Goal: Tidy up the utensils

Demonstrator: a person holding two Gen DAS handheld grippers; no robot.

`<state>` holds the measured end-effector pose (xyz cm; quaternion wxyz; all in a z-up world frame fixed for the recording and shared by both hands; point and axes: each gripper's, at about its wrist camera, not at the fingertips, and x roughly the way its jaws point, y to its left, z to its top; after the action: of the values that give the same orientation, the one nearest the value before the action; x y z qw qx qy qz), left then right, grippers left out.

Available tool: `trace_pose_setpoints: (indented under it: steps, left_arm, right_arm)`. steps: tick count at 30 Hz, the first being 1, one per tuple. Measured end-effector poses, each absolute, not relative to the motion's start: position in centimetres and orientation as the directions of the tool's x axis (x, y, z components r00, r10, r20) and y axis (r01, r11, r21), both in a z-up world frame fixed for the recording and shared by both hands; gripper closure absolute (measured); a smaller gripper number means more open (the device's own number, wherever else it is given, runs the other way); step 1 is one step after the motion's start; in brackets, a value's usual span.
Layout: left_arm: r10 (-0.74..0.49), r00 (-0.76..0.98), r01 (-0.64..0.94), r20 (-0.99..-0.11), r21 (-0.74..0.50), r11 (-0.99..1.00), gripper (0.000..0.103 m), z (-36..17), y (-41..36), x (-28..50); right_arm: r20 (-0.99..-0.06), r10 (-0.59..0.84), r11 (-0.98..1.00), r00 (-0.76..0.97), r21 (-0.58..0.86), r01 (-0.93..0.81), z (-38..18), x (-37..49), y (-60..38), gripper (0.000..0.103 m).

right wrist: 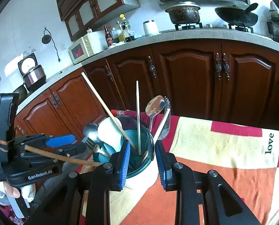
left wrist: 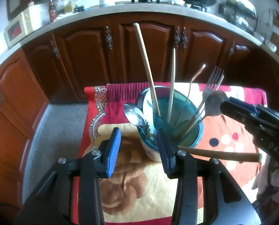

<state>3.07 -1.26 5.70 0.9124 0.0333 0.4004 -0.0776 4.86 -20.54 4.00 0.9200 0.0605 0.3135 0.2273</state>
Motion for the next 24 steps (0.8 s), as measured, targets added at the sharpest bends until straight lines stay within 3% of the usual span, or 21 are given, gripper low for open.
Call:
trace_pose_setpoints:
  steps: [9, 13, 24]
  left_arm:
    - [-0.093, 0.703, 0.113, -0.705, -0.018, 0.993, 0.064, 7.6, -0.1, 0.9]
    - [-0.067, 0.734, 0.084, -0.676, -0.008, 0.996, 0.064, 8.7, 0.0, -1.1]
    - [-0.074, 0.769, 0.068, -0.635, -0.033, 0.997, 0.064, 10.3, -1.7, -5.8]
  right_arm:
    - [-0.543, 0.437, 0.899, 0.717, 0.246, -0.362, 5.2, 2.9, -21.1, 0.074]
    - [-0.557, 0.404, 0.913, 0.725, 0.200, -0.356, 5.9, 1.6, -20.6, 0.065]
    - [-0.571, 0.338, 0.939, 0.748, 0.150, -0.309, 7.3, -2.6, -19.4, 0.060]
